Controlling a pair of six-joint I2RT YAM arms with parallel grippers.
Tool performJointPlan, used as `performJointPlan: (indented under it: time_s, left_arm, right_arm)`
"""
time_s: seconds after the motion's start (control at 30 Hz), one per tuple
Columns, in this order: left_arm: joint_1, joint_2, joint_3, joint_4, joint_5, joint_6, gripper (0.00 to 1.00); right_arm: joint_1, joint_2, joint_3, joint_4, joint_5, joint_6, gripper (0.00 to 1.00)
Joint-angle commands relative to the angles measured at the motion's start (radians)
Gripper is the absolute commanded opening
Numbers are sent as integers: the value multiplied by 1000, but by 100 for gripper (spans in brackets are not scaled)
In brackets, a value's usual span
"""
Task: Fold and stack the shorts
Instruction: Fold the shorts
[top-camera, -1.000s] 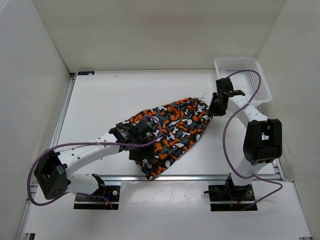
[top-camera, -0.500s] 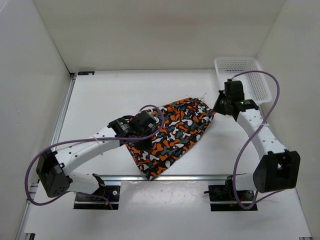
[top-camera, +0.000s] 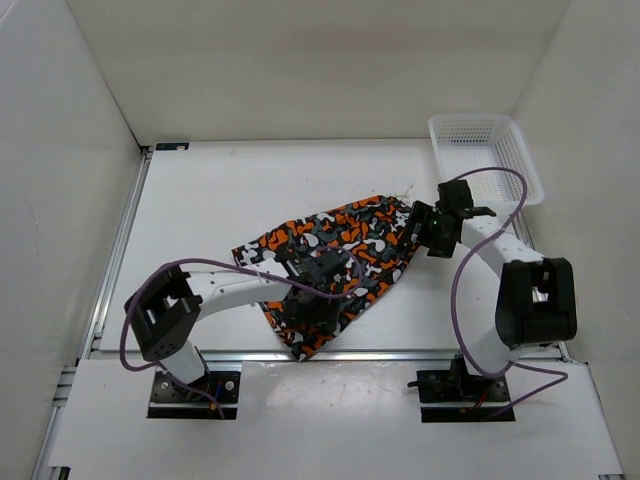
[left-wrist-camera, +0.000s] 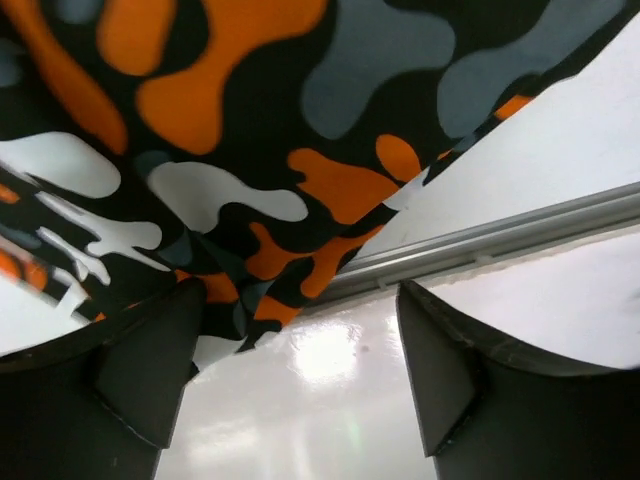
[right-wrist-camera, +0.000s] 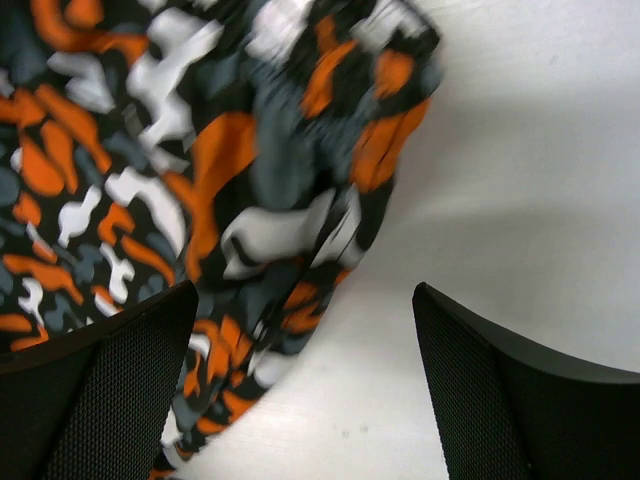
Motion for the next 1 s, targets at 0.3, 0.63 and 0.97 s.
performJointPlan:
  time_s: [0.3, 0.63, 0.97]
  left_arm:
    - [-32, 77, -26, 51, 60, 30, 10]
    - [45, 77, -36, 41, 30, 105, 10]
    - [445, 11, 144, -104, -174, 335, 10]
  right_arm:
    - [-35, 268, 63, 214, -162, 62, 57]
    - [-12, 167, -103, 286, -142, 255, 1]
    - [417, 78, -193, 295, 106, 611, 62]
